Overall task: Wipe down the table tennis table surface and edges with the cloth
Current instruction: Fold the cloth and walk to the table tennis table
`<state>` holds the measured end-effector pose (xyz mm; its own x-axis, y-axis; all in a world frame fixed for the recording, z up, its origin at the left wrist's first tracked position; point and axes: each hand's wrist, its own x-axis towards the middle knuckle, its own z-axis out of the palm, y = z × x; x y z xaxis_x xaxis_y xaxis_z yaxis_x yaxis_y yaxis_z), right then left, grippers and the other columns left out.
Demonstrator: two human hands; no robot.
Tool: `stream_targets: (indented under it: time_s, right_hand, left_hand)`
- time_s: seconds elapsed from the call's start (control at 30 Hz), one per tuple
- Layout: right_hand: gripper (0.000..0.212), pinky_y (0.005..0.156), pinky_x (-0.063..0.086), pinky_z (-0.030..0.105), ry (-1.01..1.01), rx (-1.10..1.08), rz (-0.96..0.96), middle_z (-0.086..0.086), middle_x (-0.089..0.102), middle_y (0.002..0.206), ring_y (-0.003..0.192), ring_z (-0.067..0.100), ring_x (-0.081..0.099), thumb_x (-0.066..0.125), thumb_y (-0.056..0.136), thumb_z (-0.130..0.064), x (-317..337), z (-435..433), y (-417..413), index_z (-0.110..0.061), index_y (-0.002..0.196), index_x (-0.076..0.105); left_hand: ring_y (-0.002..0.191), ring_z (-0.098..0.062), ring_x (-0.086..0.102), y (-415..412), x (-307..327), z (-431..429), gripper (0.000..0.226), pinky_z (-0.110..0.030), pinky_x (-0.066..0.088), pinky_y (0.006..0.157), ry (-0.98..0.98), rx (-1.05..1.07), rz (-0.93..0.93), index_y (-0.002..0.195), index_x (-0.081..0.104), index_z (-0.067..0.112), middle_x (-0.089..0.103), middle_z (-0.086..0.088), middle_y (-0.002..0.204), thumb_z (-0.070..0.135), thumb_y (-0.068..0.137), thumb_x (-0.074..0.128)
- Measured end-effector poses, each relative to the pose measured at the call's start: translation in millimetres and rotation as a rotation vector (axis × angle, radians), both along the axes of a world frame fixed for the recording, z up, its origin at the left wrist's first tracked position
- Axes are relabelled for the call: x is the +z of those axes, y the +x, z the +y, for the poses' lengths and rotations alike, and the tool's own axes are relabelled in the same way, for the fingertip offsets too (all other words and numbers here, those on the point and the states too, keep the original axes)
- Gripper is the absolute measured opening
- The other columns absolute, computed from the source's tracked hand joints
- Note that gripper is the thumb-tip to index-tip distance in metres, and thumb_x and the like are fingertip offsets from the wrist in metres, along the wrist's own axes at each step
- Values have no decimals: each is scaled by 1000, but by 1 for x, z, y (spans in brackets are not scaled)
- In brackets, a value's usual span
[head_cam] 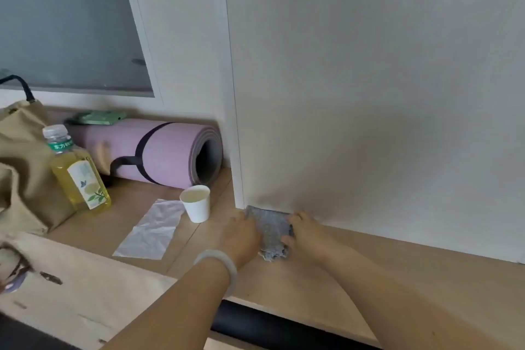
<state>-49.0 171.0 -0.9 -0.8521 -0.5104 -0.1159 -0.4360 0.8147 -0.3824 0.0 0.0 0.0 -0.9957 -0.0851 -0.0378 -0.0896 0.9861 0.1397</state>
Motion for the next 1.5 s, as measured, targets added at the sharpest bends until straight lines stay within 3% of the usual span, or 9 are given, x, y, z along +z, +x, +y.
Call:
stream_targets:
  time_s: [0.13, 0.33, 0.5, 0.7, 0.9, 1.03, 1.2, 1.33, 1.5]
  right_hand:
    - [55, 108, 34, 41, 93, -23, 204, 9, 38, 140, 127, 35, 39, 46, 99, -50, -19, -36, -26, -23, 145, 37]
    - [46, 92, 39, 37, 127, 0, 368, 8, 41, 128, 119, 27, 41, 37, 99, -55, -43, -56, -31, -24, 131, 45]
    - [31, 74, 32, 27, -102, 35, 156, 1, 38, 113, 108, 24, 50, 48, 101, -37, -40, -53, -28, -21, 128, 47]
    - [12, 72, 29, 23, -368, 248, -16, -8, 40, 94, 87, 9, 44, 63, 94, -32, -32, -54, -8, -22, 93, 56]
    - [21, 86, 36, 26, -458, 682, 31, -9, 45, 98, 95, 13, 42, 57, 98, -33, -36, -96, 96, -12, 92, 57]
    - [29, 93, 48, 27, -434, 1043, -435, -20, 57, 111, 105, 2, 57, 55, 93, -50, -27, -114, 218, -36, 118, 49]
    - [24, 80, 55, 37, -206, 1410, -478, -10, 70, 89, 83, 8, 67, 48, 85, -47, -34, -125, 393, -28, 97, 57]
    - [23, 68, 48, 30, -60, 1670, -363, -12, 63, 77, 74, 11, 63, 54, 80, -48, -46, -120, 548, -26, 82, 48]
    - [42, 54, 40, 28, 59, 1874, -433, -2, 62, 70, 58, 9, 50, 63, 73, -59, -61, -85, 773, -20, 74, 50]
  left_hand:
    - [125, -34, 41, -39, -18, -25, 54, -41, 38, 104, 3, -28, 60, 146, 32, 19, 38, -12, 142, 37, 99, 48]
    - [94, -29, 58, -66, -41, -47, 34, -33, 48, 80, 152, -182, 147, 128, 46, 19, 41, -10, 123, 38, 100, 47]
    - [100, -25, 60, -49, -43, -45, 33, -33, 46, 82, 266, -200, 122, 130, 49, 16, 54, -6, 119, 34, 102, 45]
    - [75, -16, 55, 27, -28, -40, 20, -28, 42, 69, 494, 67, 259, 91, 54, 12, 57, 3, 78, 30, 99, 55]
    - [66, -26, 52, 182, -29, -21, 37, -33, 41, 63, 347, 707, 391, 73, 43, 17, 49, -2, 67, 40, 102, 47]
    - [73, -15, 52, 315, -29, -6, 32, -24, 43, 69, 451, 1054, 577, 78, 53, 10, 47, 3, 87, 31, 102, 47]
    - [78, -7, 61, 515, -40, 42, 2, -28, 53, 70, 603, 1250, 671, 96, 56, 30, 64, 6, 90, 29, 98, 57]
    - [89, -14, 66, 680, -51, 109, 35, -38, 57, 72, 648, 1371, 626, 111, 60, 46, 66, 13, 106, 29, 83, 72]
    - [87, -10, 61, 882, -63, 213, 31, -31, 56, 67, 515, 1663, 626, 103, 58, 48, 63, 12, 99, 41, 73, 68]
